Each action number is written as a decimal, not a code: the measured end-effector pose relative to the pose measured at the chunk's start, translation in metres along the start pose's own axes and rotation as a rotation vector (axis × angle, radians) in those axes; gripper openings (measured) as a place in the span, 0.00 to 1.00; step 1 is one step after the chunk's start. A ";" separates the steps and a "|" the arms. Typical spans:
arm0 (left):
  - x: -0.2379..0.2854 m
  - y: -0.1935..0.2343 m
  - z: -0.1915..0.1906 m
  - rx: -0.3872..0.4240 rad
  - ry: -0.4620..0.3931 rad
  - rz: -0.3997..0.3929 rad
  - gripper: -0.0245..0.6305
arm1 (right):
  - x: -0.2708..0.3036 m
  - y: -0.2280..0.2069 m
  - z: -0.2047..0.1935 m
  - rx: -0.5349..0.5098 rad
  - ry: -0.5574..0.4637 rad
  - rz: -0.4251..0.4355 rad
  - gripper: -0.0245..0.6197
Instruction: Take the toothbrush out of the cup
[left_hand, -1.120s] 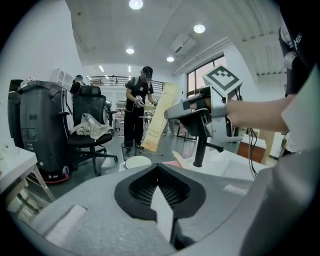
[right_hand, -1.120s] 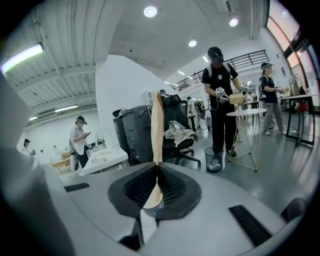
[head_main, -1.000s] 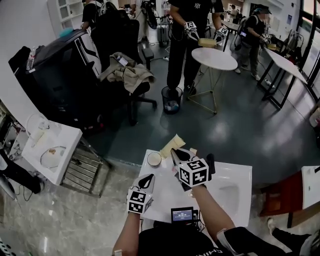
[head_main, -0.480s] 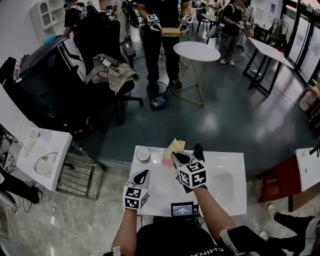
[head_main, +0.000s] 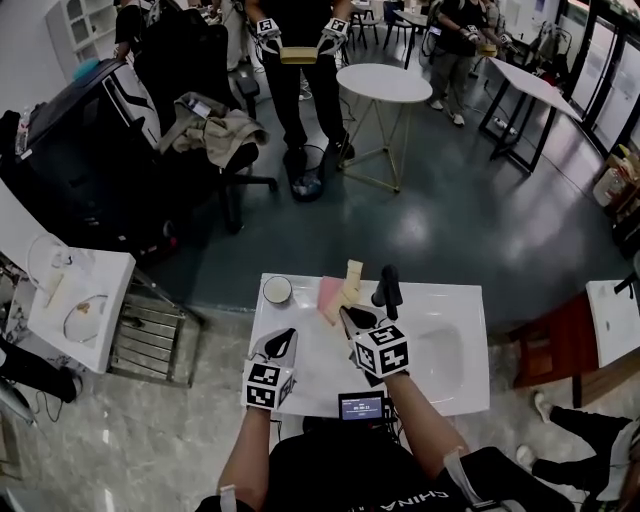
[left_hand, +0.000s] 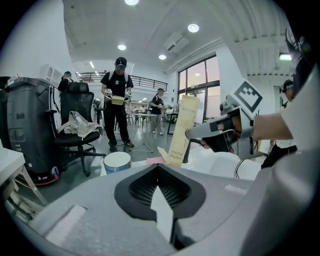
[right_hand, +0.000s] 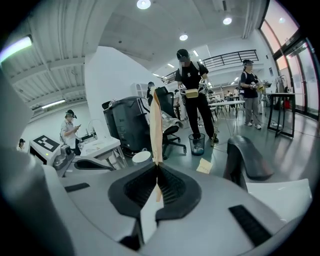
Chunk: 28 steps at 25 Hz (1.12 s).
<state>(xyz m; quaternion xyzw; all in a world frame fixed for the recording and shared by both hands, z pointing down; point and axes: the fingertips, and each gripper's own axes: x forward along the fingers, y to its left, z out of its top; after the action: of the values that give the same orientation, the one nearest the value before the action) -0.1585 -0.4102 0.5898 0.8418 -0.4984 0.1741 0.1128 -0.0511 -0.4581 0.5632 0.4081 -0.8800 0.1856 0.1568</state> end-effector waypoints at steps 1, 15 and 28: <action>0.000 0.000 0.000 0.002 0.000 -0.002 0.05 | 0.000 0.001 -0.001 -0.002 0.002 -0.002 0.06; -0.005 -0.002 0.005 0.009 -0.008 0.002 0.05 | 0.001 0.014 -0.005 -0.033 0.025 0.020 0.06; -0.006 0.001 0.003 0.015 -0.005 0.024 0.05 | 0.002 0.019 -0.006 -0.035 0.029 0.034 0.06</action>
<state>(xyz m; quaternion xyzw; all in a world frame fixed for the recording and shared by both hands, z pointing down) -0.1615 -0.4073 0.5846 0.8371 -0.5073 0.1769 0.1033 -0.0664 -0.4457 0.5659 0.3875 -0.8877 0.1786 0.1733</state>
